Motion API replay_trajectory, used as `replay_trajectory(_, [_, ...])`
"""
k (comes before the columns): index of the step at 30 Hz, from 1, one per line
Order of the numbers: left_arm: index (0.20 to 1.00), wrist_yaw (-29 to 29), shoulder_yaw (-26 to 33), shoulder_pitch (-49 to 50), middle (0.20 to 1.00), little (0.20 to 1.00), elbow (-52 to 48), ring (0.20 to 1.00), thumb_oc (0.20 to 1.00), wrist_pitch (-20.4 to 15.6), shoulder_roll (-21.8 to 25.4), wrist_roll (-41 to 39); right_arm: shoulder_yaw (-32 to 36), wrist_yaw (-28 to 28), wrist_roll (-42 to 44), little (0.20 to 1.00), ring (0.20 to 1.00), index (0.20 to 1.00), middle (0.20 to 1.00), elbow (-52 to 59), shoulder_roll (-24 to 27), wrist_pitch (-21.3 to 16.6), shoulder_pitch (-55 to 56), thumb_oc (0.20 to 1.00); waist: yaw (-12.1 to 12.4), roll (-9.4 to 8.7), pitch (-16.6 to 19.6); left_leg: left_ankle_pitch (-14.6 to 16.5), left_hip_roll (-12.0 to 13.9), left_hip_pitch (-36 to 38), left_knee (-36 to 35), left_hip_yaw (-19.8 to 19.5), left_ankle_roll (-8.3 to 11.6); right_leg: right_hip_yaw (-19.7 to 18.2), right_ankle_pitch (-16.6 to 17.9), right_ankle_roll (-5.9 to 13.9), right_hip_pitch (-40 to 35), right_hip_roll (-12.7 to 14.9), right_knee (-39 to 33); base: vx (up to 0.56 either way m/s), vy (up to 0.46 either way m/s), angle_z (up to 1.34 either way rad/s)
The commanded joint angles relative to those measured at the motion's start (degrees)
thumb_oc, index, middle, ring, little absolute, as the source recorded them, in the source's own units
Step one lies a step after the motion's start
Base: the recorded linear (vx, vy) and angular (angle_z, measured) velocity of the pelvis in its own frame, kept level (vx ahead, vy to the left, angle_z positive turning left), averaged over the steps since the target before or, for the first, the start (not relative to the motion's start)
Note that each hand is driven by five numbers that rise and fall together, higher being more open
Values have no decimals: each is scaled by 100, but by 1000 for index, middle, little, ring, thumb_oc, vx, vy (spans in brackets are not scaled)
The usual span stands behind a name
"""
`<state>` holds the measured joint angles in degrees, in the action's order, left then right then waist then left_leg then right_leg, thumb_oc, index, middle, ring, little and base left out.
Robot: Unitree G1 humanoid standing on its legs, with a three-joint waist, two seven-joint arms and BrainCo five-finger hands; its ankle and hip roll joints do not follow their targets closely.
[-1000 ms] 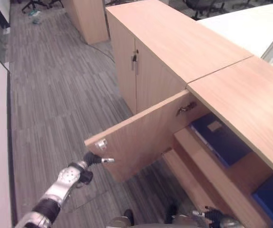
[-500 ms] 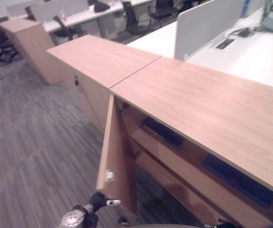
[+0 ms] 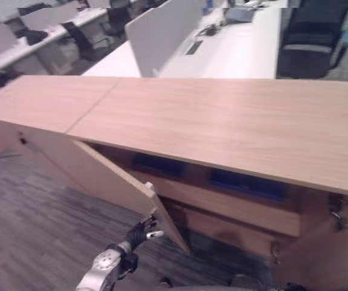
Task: Put the empty folder in the office cabinet
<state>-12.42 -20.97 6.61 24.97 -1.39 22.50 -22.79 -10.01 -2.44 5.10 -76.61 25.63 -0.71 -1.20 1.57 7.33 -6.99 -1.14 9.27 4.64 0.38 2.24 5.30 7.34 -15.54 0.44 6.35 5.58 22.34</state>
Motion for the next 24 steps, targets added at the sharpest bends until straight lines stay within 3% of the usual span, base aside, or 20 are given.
replay_trajectory(1, [1000, -171, -100, -555, 1000, 1000, -494, 1000, 1000, -392, -218, -184, -107, 28, -77, 1000, 1000, 1000, 1000, -57, -39, 7, -185, 1000, -5, -165, -57, -290, -297, -633, 339, -262, 38, -233, 1120, 637, -1560, 25, -2734, 73, -78, -76])
replay_trajectory(2, [1000, -117, -59, -598, 1000, 1000, -369, 1000, 1000, -408, -243, -119, -123, 35, -70, 1000, 1000, 1000, 1000, -35, -83, 12, -188, 1000, 6, -218, -37, -152, -630, -649, 359, -491, -43, -402, 1218, 588, -1539, -41, -2734, 72, -79, -76])
replay_trajectory(5, [1000, -32, 63, -645, 1000, 1000, -236, 1000, 1000, -448, -235, -52, -169, 20, -93, 1000, 1000, 1000, 1000, 28, -138, 19, -142, 1000, -21, -263, -6, -73, -749, -555, 327, -557, -91, -605, 1251, 570, -1541, -112, -2722, 76, -26, -44])
replay_trajectory(12, [1000, 474, 542, -1219, 1000, 1000, 857, 1000, 1000, -584, -129, 271, -246, -72, -195, 1000, 1000, 1000, 1000, 230, -313, 15, 124, 1000, -340, -381, 248, -66, -639, 116, -387, -123, -181, -963, 1264, 618, -1564, -196, -2685, 101, 45, -58])
replay_trajectory(24, [1000, 841, 700, -2608, 1000, 1000, 2657, 1000, 1000, -649, 324, 419, -158, -163, -113, 1000, 1000, 1000, 1000, 96, -235, 58, 428, 1000, -692, -622, 496, 180, -712, 313, -538, 367, -290, -1326, 1351, 848, -1431, -55, -2565, 54, 91, -24])
